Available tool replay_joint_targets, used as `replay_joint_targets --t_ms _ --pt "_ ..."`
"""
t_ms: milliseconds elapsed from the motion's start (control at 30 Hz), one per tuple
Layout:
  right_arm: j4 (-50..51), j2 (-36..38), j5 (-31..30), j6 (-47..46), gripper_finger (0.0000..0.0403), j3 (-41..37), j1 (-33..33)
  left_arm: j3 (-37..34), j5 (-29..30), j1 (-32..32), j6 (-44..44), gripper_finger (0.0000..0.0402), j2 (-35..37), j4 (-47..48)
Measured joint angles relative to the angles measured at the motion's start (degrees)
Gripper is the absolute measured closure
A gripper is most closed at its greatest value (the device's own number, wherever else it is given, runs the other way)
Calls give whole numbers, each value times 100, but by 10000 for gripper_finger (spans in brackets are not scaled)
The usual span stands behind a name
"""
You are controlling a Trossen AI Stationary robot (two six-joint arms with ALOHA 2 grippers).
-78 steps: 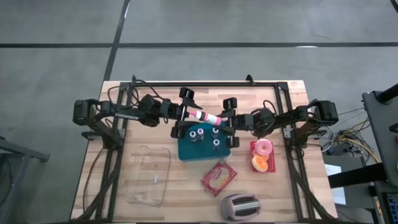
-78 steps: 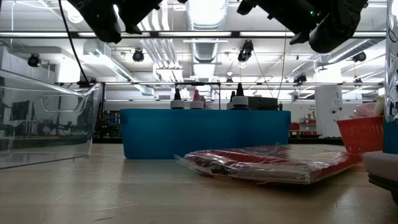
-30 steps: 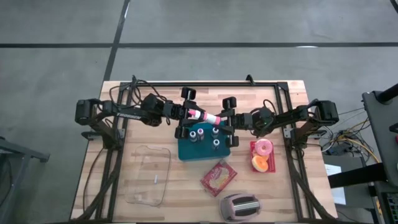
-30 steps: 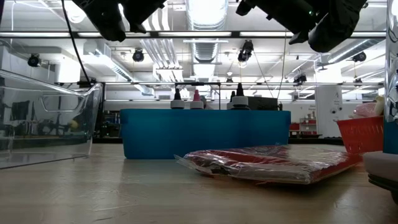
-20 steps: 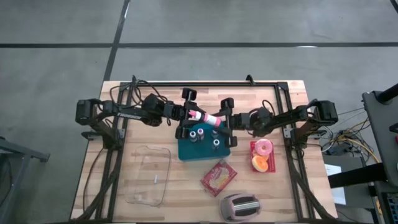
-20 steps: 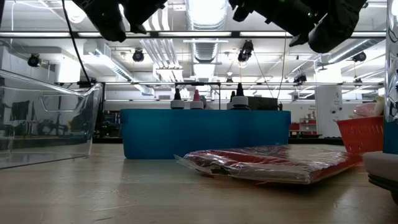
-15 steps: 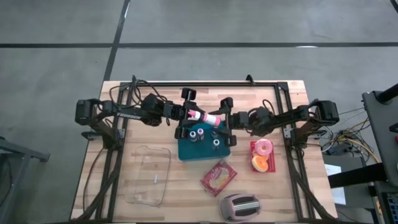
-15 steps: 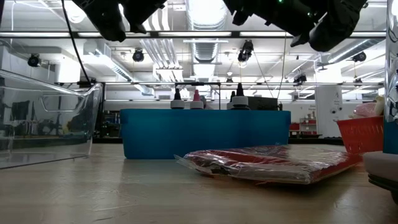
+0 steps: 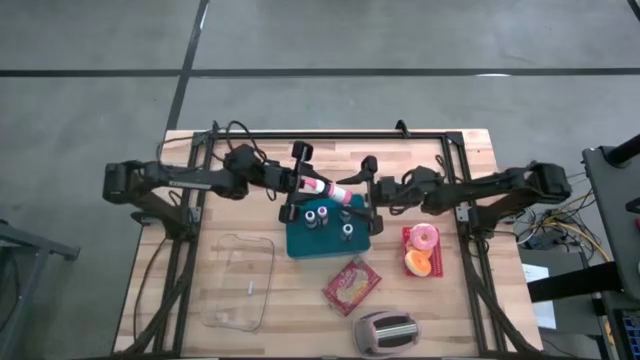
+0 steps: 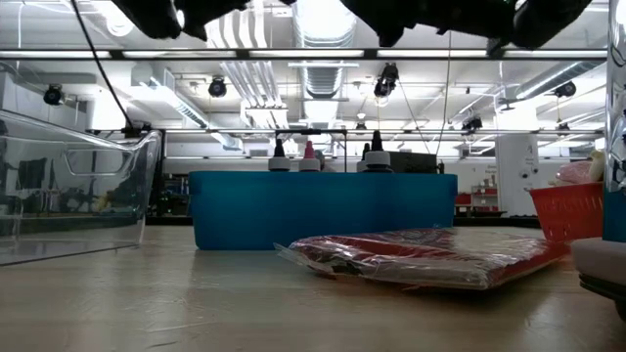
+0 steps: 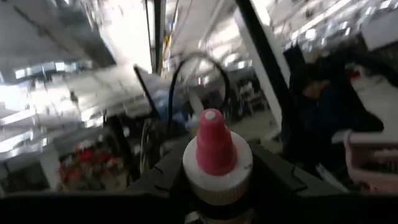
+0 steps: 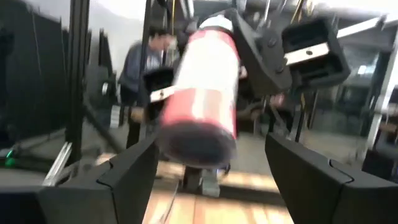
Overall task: Pick & Place Food Item
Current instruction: Put the pink food coloring bottle into the blue bin
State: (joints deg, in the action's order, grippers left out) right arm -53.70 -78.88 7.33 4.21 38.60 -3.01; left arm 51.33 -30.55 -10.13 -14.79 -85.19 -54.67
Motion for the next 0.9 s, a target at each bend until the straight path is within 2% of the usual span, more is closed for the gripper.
replay_joint_targets --t_ms 233,433,633,900 --pt "1852 777 -4 -241 119 40 -2 -2 413 0 -532 273 850 2109" --pt "2873 1119 -17 -417 122 54 -2 21 862 0 -807 273 1336 3624" --pt "4391 1259 -153 -481 126 460 -2 47 1248 0 -902 273 1476 4830" --pt "5662 1245 -153 -560 131 813 0 -25 1568 -4 -870 273 1471 5916"
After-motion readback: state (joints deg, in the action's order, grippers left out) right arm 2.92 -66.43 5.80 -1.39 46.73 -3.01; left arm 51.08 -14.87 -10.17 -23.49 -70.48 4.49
